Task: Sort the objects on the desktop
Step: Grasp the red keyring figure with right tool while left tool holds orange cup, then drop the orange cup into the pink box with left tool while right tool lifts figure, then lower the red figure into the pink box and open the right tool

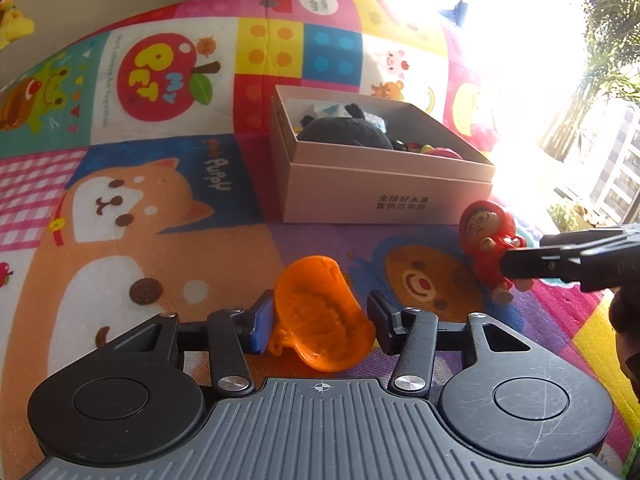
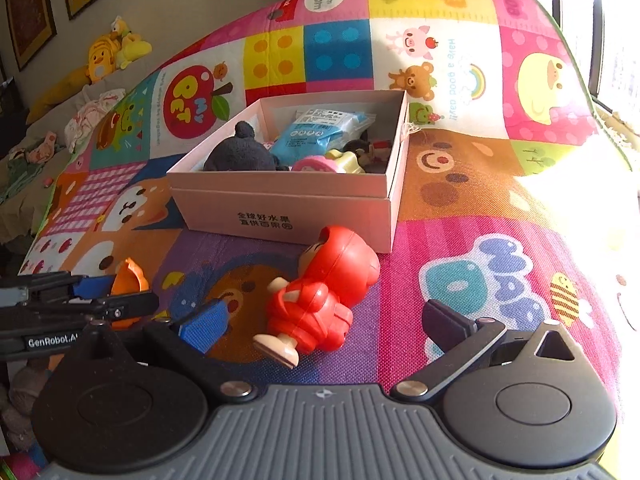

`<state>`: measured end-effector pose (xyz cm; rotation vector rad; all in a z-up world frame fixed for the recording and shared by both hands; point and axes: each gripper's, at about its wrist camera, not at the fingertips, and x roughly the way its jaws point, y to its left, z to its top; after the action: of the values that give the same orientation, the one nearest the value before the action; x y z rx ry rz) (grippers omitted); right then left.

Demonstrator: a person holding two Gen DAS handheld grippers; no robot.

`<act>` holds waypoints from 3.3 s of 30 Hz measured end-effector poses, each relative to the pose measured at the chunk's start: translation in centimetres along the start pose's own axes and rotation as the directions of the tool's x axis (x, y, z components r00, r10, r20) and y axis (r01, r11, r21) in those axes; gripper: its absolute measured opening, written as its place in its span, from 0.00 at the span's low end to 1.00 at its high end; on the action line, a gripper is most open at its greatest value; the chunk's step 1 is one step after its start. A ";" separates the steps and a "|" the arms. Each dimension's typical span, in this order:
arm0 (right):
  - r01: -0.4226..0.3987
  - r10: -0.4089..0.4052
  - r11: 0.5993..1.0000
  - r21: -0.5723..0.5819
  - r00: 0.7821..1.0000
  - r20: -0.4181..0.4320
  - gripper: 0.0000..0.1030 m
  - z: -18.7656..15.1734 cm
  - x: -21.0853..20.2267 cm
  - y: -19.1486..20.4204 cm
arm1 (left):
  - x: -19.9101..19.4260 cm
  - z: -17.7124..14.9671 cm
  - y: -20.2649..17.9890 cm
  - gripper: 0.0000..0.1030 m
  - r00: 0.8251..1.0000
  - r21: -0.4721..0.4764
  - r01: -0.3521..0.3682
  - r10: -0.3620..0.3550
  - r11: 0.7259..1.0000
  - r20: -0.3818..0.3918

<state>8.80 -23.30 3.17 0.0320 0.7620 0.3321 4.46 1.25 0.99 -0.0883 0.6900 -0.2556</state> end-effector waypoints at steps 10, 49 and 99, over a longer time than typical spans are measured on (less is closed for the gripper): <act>0.017 -0.019 0.999 -0.035 0.998 -0.063 0.79 1.3 2.4 1.4 | -1.7 -0.6 -1.0 0.56 0.998 -0.004 0.063 -0.063 0.998 0.015; -0.105 0.120 0.987 -0.120 0.985 0.123 0.63 3.6 -10.1 0.7 | -2.2 1.4 -3.9 0.50 0.997 0.221 -0.068 0.056 0.973 0.059; 0.053 -0.095 0.979 -0.198 0.974 -0.206 0.59 19.1 17.3 10.4 | 1.4 2.2 2.6 0.98 0.983 -0.186 -0.028 0.061 0.982 0.174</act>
<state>30.48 -6.40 6.93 -0.2171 0.9402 0.3396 7.45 3.41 1.42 -0.2679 0.5341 -0.1383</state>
